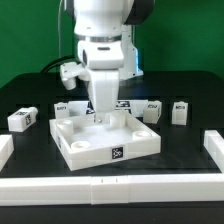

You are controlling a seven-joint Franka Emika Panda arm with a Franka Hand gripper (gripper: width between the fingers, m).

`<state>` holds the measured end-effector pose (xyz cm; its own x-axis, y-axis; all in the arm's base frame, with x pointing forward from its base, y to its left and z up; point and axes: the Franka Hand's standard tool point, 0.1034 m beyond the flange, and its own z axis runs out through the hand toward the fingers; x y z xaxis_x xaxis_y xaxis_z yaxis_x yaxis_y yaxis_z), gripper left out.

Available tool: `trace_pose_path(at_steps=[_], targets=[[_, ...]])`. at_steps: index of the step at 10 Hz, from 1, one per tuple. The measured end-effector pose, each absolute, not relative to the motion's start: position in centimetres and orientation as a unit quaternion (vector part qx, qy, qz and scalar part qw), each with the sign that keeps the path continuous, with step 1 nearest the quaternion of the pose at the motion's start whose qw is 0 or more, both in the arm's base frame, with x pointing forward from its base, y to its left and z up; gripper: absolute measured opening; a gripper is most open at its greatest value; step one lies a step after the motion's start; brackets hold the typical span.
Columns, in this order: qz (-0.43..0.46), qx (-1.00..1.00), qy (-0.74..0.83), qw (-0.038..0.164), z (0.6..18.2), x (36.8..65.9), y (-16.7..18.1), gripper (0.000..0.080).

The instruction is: Assemble one leg

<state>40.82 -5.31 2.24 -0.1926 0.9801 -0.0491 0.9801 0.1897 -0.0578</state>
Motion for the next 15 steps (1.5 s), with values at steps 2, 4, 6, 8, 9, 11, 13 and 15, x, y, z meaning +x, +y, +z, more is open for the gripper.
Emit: trace_pose_path(at_steps=[2,4,6,8,9,11,13,15], targets=[[-0.045,0.640,0.767,-0.015,0.88,39.70,-5.86,0.0650],[-0.046,0.640,0.767,-0.017,0.71,39.57,-5.67,0.0650],[-0.045,0.643,0.764,-0.015,0.90,39.74,-5.61,0.0526],[-0.045,0.643,0.764,-0.015,0.86,39.71,-5.63,0.0389],[-0.045,0.643,0.764,-0.015,0.85,39.71,-5.63,0.0252],[-0.043,0.644,0.764,-0.013,0.94,39.89,-5.64,0.0080],[-0.041,0.644,0.764,-0.011,0.98,40.01,-5.64,0.0063],[-0.040,0.644,0.764,-0.010,1.00,40.05,-5.63,0.0063]])
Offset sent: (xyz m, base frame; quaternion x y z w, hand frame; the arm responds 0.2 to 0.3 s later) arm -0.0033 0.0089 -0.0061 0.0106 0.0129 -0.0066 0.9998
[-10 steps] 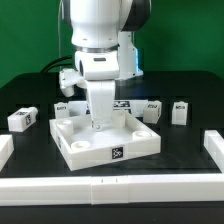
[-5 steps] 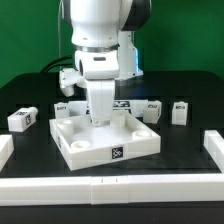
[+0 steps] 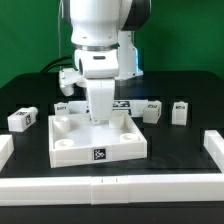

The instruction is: Assemble one leg

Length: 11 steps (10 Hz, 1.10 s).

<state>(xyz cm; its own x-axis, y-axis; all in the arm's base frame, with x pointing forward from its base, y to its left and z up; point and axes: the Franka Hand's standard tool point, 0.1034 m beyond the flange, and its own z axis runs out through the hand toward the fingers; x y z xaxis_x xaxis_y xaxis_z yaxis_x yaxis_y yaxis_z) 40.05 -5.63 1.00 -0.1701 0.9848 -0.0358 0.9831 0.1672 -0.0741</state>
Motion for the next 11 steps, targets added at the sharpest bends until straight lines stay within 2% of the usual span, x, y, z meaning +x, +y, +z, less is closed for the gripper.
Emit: trace_pose_path(at_steps=[2,9,11], targets=[[0.039,-0.650,-0.758,0.009,1.0,40.2,-5.4,0.0063],[0.005,-0.700,-0.715,-0.002,0.9,43.9,4.6,0.0063],[0.003,-0.685,-0.728,-0.004,0.9,45.4,5.5,0.0063]])
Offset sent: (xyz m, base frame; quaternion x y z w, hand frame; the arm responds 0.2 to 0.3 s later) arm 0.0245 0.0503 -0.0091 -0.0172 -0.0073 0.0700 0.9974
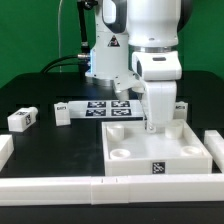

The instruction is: Assemble one leg

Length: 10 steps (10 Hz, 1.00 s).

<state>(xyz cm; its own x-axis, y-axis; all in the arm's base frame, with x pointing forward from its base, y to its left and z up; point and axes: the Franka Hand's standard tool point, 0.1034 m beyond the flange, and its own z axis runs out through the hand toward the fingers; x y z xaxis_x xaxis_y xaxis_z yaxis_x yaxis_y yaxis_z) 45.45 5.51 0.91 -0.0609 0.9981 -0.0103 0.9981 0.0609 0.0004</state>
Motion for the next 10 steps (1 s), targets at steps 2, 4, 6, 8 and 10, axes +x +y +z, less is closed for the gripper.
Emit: trace_pose_path(at_steps=[2,4,6,8,10], targets=[[-0.003,0.686,0.728,0.004,0.9,45.3,5.5,0.0063],[-0.002,0.687,0.727,0.004,0.9,45.3,5.5,0.0063],[0.000,0.700,0.714,0.006,0.9,46.5,7.0,0.0063],[0.004,0.696,0.718,0.010,0.9,47.9,7.4,0.0063],[0.007,0.695,0.719,0.010,0.9,48.1,7.7,0.0063]])
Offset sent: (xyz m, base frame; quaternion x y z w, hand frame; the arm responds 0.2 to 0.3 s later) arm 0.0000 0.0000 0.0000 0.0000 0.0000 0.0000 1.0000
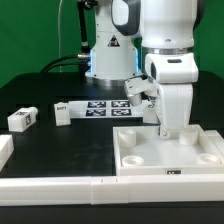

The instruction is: Assemble one leg

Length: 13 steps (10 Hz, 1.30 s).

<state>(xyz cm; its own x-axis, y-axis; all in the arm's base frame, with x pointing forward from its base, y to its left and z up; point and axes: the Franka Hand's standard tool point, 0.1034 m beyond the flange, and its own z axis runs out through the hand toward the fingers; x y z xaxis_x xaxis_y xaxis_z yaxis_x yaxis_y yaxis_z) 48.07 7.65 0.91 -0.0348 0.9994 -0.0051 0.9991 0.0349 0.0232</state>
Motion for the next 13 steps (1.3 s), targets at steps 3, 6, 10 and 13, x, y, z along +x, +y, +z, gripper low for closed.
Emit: trace_pose_path(at_steps=[3,6,10,13], targets=[[0.006,0.695,0.719,0.010,0.87,48.00,7.61,0.0302],[0.006,0.695,0.719,0.009,0.86,47.99,7.61,0.0595],[0.006,0.695,0.719,0.009,0.86,47.98,7.60,0.0649],[0.010,0.703,0.711,0.012,1.51,47.47,7.57,0.0649]])
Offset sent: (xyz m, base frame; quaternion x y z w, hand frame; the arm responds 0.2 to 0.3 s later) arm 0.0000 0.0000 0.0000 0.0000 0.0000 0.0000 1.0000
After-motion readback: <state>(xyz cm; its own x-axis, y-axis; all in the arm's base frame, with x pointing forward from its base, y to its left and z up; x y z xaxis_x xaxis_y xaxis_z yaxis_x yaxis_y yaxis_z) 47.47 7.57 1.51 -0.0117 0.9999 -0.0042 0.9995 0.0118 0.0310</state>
